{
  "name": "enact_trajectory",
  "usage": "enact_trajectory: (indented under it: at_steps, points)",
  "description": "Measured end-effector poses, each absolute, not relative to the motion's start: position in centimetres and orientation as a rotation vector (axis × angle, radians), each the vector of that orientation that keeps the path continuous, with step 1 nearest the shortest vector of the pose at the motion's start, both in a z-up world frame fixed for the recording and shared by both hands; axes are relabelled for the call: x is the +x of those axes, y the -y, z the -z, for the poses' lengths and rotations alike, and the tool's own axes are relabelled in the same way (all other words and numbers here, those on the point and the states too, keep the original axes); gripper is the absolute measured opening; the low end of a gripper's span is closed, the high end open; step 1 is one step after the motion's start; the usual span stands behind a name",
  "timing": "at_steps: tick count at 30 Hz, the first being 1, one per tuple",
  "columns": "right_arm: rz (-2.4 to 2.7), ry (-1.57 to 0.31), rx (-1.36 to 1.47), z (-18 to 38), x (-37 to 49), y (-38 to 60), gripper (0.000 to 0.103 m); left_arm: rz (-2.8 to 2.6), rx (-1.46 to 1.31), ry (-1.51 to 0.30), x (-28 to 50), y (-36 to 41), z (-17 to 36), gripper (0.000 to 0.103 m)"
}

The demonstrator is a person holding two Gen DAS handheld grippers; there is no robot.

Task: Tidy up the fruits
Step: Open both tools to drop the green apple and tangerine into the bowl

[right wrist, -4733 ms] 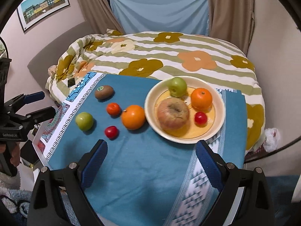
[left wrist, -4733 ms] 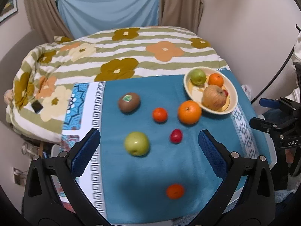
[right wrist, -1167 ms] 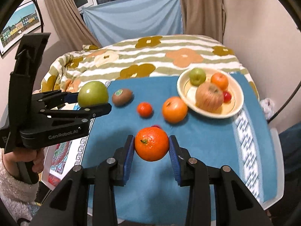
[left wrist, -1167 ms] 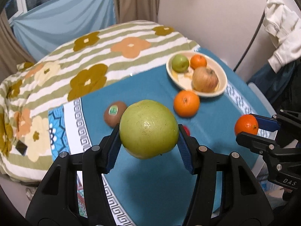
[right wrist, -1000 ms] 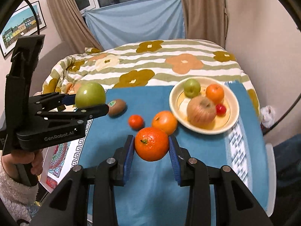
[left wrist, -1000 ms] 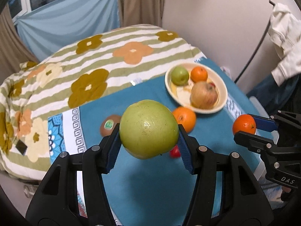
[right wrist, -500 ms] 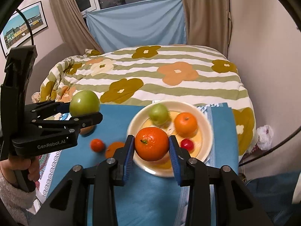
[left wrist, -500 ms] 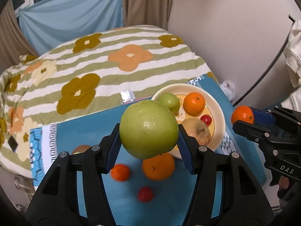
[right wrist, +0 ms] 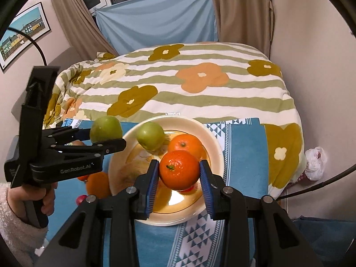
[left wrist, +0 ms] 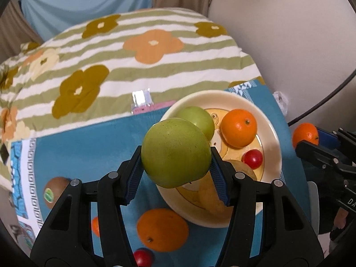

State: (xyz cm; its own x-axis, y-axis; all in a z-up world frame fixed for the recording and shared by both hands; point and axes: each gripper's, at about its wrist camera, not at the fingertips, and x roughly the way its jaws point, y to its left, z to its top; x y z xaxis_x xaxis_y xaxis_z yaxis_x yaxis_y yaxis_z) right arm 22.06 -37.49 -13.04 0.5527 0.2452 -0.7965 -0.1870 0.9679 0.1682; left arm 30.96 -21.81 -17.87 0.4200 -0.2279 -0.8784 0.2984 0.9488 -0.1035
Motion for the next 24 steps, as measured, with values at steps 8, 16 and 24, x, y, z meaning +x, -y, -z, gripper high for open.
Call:
enact_trajectory:
  at_steps: [8, 16, 24]
  points:
    - [-0.259, -0.959, 0.082, 13.7, 23.1, 39.0, 0.034, 0.324, 0.055, -1.098, 31.0, 22.1, 18.2, 0.08]
    - [-0.257, -0.949, 0.086, 13.2, 23.2, 39.6, 0.034, 0.275, 0.054, -1.026, 29.7, 20.6, 15.2, 0.103]
    - [-0.281, -0.975, 0.068, 13.9, 23.7, 39.3, 0.034, 0.217, 0.015, -1.037, 27.6, 18.0, 14.7, 0.103]
